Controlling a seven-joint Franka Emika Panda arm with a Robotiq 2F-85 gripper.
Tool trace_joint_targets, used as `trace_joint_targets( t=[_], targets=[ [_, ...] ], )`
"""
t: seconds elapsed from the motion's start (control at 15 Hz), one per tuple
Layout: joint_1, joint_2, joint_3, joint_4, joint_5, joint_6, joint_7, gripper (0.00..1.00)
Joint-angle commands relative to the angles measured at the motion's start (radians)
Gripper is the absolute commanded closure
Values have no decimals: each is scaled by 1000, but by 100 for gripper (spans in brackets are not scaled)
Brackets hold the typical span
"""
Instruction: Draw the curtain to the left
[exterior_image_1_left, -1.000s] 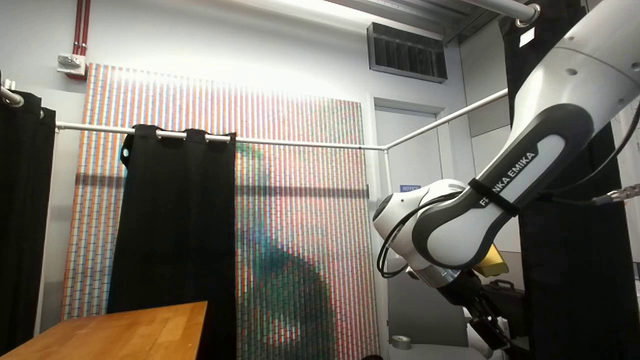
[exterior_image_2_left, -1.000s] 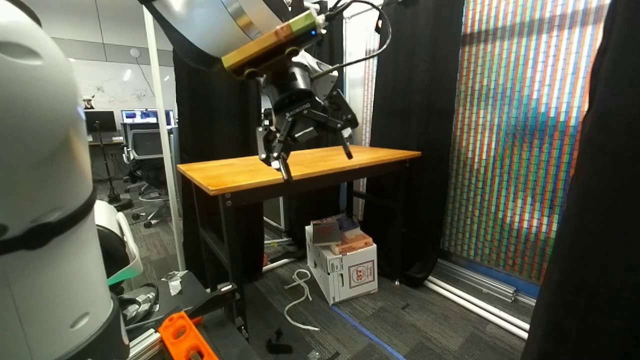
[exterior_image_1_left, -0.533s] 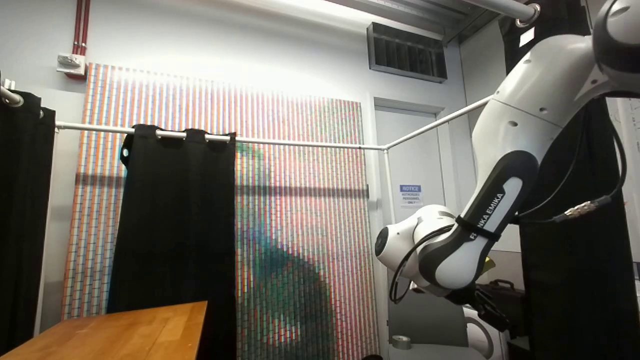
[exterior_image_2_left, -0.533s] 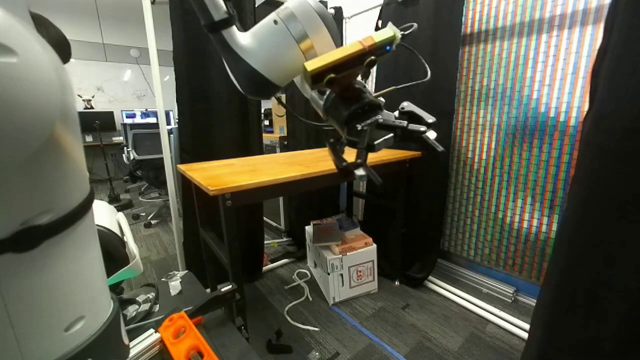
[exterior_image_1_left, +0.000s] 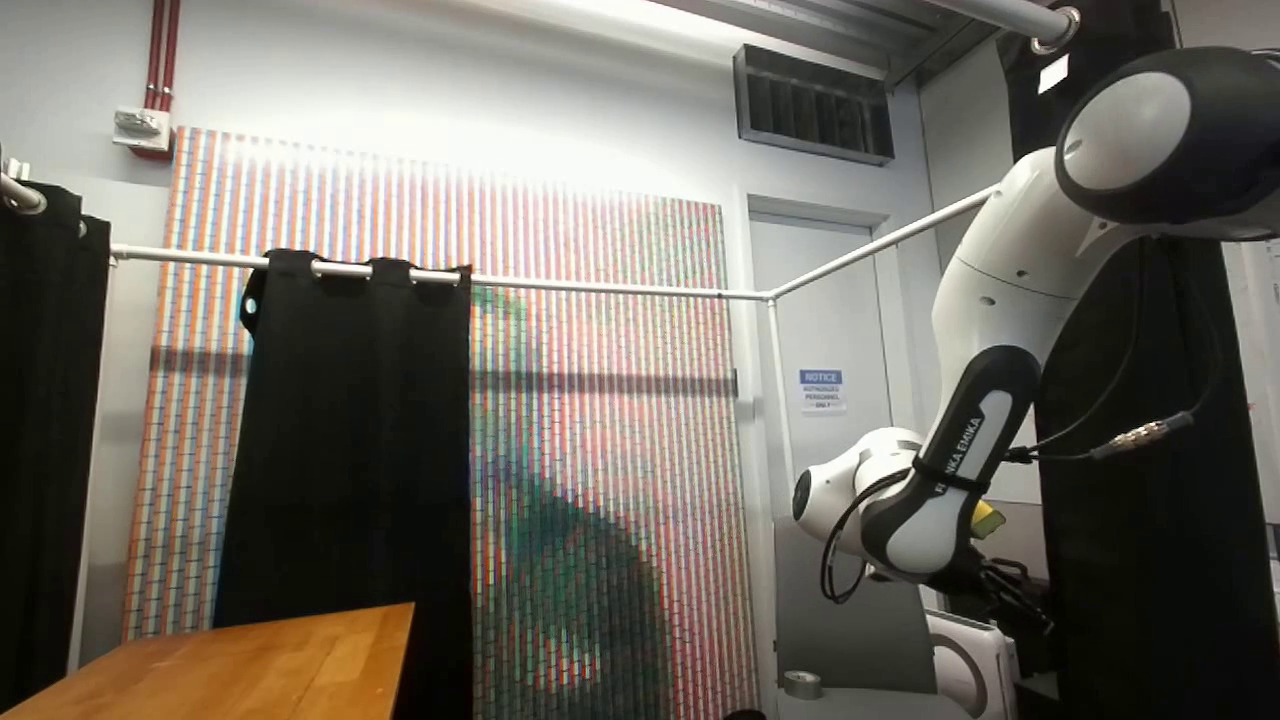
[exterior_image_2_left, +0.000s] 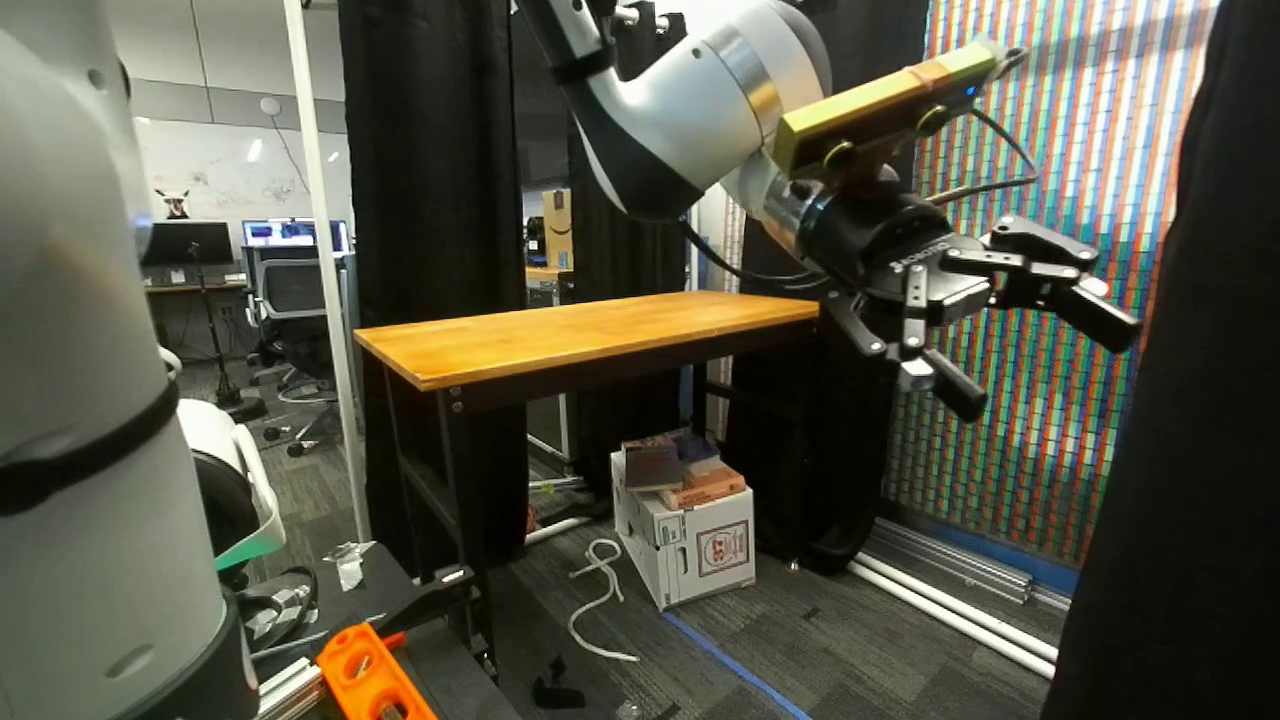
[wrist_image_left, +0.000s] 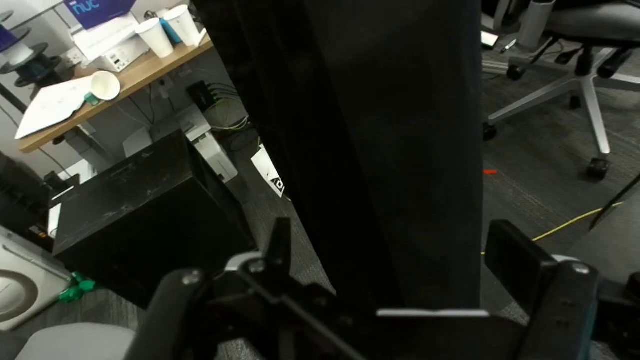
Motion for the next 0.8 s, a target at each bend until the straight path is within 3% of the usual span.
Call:
trace_joint_targets(
  t=[0.0,0.13,0.2,0.33,0.73],
  targets=[
    [-44,54,-44,84,0,15,-51,0],
    [-62,65,-57,102,8,20,-62,0],
    [-68,64,-60,105,10,20,-67,25],
    [-74,69,-61,115,14,18,-67,34],
    [-75,70,-57,123,23,14,-67,80]
  ],
)
